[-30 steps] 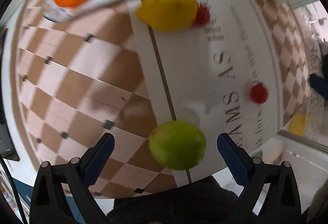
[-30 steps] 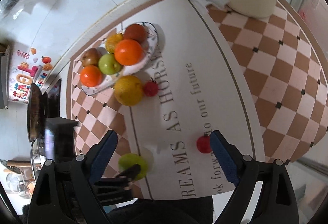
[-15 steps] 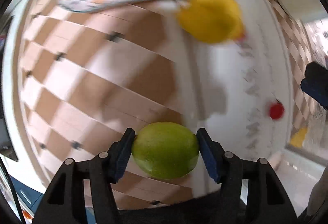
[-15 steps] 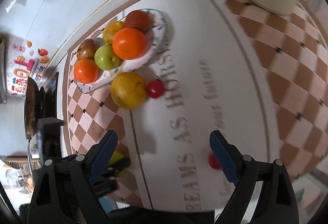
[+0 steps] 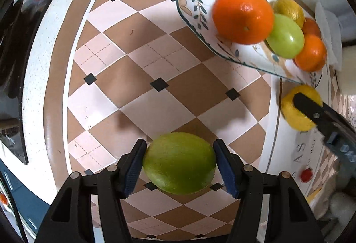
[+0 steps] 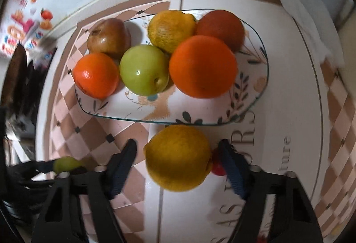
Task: Organize fruits
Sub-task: 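Grasp the second green apple with the left gripper while the right gripper grasps the yellow citrus, then carry the green apple and yellow citrus onto the plate and open both grippers, then lift both tools back from the plate toward the cherry tomatoes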
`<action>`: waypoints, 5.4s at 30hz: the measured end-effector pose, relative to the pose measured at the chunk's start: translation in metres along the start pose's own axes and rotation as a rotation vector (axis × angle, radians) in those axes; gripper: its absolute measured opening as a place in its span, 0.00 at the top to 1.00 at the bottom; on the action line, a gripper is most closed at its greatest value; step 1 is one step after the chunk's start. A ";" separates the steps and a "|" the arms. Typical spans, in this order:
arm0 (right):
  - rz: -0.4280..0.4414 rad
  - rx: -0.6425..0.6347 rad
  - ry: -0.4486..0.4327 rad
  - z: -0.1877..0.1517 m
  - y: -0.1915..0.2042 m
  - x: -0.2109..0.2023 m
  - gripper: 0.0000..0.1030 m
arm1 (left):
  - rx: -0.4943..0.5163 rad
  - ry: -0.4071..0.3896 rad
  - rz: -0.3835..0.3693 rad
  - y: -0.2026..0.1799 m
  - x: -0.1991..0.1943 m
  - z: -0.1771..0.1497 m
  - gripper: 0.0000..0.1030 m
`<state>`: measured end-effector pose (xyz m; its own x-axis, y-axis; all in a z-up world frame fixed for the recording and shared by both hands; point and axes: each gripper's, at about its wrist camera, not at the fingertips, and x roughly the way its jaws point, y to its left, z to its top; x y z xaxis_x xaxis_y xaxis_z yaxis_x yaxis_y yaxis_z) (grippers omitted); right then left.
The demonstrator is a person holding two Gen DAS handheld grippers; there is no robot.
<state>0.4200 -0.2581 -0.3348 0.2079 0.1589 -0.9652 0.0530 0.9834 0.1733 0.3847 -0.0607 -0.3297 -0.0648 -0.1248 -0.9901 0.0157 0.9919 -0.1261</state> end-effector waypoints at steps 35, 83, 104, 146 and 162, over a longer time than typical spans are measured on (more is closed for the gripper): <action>0.136 -0.324 0.015 -0.060 0.062 0.002 0.36 | -0.027 0.020 -0.018 -0.006 0.011 0.021 0.42; 0.085 0.170 -0.067 0.075 -0.109 -0.011 0.36 | -0.179 -0.040 -0.206 0.009 -0.033 0.188 0.41; 0.085 0.186 -0.066 0.074 -0.112 -0.018 0.23 | -0.131 -0.063 -0.120 0.009 -0.036 0.166 0.13; -0.125 0.105 -0.370 -0.111 0.009 -0.258 0.10 | 0.164 -0.559 0.067 -0.045 -0.208 -0.091 0.12; -0.138 0.151 -0.423 -0.169 0.027 -0.291 0.09 | 0.230 -0.628 0.060 -0.043 -0.227 -0.137 0.12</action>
<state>0.1962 -0.2635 -0.0819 0.5671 -0.0529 -0.8219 0.2434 0.9641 0.1059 0.2624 -0.0714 -0.0915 0.5342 -0.1292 -0.8354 0.2183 0.9758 -0.0113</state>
